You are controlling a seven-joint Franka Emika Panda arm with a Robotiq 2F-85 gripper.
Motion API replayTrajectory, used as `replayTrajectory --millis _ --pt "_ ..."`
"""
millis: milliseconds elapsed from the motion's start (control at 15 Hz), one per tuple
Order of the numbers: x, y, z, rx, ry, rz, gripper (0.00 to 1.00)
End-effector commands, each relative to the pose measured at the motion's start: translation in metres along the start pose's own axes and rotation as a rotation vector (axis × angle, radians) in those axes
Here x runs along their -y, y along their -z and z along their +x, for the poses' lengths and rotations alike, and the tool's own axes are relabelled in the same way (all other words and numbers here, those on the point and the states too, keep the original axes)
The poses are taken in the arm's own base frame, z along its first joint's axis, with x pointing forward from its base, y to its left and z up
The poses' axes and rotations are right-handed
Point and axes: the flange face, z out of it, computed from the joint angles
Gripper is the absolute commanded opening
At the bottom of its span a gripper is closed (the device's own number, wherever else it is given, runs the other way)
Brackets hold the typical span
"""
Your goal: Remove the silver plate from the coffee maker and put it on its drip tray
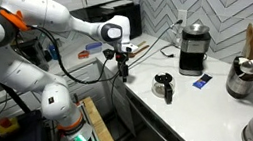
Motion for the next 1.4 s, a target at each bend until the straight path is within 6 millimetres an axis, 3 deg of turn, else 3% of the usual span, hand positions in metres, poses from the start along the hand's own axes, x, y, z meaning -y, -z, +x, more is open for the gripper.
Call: replayTrajectory --millis 0,200,333,667,1000,1067,1133,1333 --pt "0.000 0.001 0.000 0.001 0.000 0.000 1.00" --pt "0.000 0.001 0.000 0.001 0.000 0.000 1.00" --pt "0.000 0.014 0.000 -0.021 0.010 -0.003 1.00" --pt "-0.009 0.076 0.000 -0.112 -0.004 0.035 1.00" --pt "-0.044 0.142 -0.001 -0.247 -0.071 0.064 1.00" --pt "-0.026 0.125 0.004 -0.218 -0.053 0.072 1.00" --pt "-0.031 0.135 0.003 -0.237 -0.061 0.080 1.00" --pt "-0.029 0.132 0.005 -0.230 -0.056 0.077 1.00"
